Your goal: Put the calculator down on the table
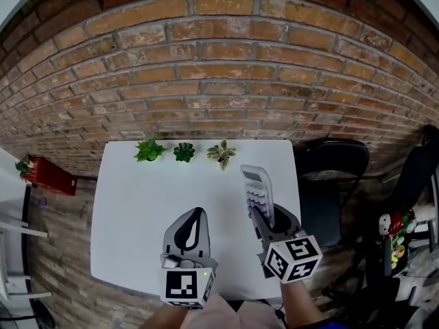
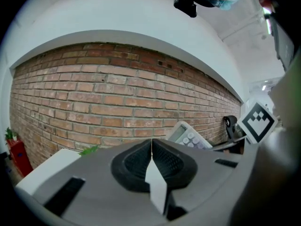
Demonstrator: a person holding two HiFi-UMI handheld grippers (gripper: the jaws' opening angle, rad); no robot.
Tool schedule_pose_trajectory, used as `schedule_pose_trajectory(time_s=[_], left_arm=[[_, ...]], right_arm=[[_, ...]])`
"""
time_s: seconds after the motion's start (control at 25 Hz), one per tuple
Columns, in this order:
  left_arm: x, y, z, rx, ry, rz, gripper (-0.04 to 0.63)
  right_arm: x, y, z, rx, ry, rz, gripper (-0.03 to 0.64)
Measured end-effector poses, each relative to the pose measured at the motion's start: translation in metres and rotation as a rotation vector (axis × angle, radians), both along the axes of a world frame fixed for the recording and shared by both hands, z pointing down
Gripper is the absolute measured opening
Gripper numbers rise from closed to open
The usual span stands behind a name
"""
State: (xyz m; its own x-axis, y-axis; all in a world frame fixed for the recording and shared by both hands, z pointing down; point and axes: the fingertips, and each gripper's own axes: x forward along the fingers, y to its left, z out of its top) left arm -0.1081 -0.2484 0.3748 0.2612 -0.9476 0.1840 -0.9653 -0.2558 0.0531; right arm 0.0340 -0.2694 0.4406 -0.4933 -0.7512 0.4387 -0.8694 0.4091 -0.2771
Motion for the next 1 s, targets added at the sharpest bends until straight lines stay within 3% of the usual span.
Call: schedule_pose_trajectory(time_s=[0.44, 1.0], left_arm=[[-0.010, -0.018, 0.044, -0.107, 0.006, 0.047, 0.014], [-0.025, -0.039, 0.083, -0.190, 0.015, 0.057, 0.014]], right_arm=[[-0.013, -0.002, 0.084, -0.193, 0.027, 0.025, 0.130], [-0.025, -0.006, 0.133, -0.331, -0.026, 0.067, 0.132]])
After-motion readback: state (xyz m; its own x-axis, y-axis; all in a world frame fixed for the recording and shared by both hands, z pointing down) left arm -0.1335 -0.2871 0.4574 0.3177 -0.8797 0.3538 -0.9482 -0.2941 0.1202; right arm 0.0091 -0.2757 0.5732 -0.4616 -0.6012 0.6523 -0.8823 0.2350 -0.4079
